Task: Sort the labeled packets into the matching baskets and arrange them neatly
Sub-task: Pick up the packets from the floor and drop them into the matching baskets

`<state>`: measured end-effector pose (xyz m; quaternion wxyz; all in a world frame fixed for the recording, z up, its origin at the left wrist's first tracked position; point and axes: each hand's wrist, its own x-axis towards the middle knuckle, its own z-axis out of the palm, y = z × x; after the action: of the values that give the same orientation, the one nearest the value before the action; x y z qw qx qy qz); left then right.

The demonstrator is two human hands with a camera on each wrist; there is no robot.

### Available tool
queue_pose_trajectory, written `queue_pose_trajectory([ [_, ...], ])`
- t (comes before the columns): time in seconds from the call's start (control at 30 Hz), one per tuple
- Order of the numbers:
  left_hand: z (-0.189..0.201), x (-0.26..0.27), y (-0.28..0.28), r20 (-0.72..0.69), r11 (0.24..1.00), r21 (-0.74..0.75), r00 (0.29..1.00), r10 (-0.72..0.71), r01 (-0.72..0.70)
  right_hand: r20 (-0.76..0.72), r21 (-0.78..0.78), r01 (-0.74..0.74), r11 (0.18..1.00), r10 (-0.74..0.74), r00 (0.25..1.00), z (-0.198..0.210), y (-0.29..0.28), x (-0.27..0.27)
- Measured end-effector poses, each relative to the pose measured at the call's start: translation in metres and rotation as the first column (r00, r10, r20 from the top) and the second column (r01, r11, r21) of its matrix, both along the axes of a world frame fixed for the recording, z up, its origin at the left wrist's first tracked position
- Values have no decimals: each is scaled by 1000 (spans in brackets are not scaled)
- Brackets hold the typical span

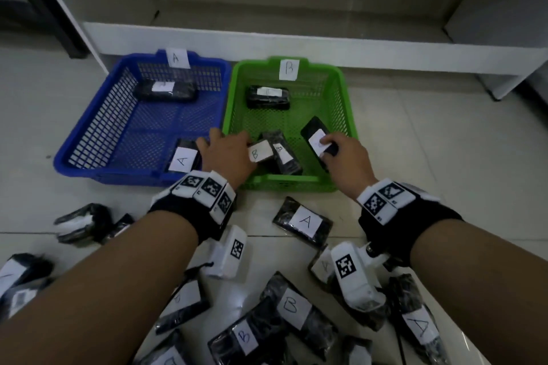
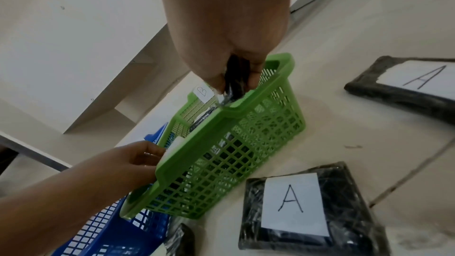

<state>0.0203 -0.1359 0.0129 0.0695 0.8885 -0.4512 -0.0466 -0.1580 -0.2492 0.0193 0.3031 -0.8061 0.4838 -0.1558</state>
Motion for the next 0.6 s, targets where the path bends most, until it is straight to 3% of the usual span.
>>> queue_pose_trajectory([
  [0.33,3,-1,-13,168,956,291,982,-85,33,17,124,-24,992,22,1000,-13,-5,17],
  [0.47,1,-4,-14,203,951,305,972,-121,55,-142,113,-28,993,44,989,-12,-5,20],
  [0.6,0,5,-14,196,939,335,970,-146,73,-416,105,-79,991,116,902,-13,-6,24],
])
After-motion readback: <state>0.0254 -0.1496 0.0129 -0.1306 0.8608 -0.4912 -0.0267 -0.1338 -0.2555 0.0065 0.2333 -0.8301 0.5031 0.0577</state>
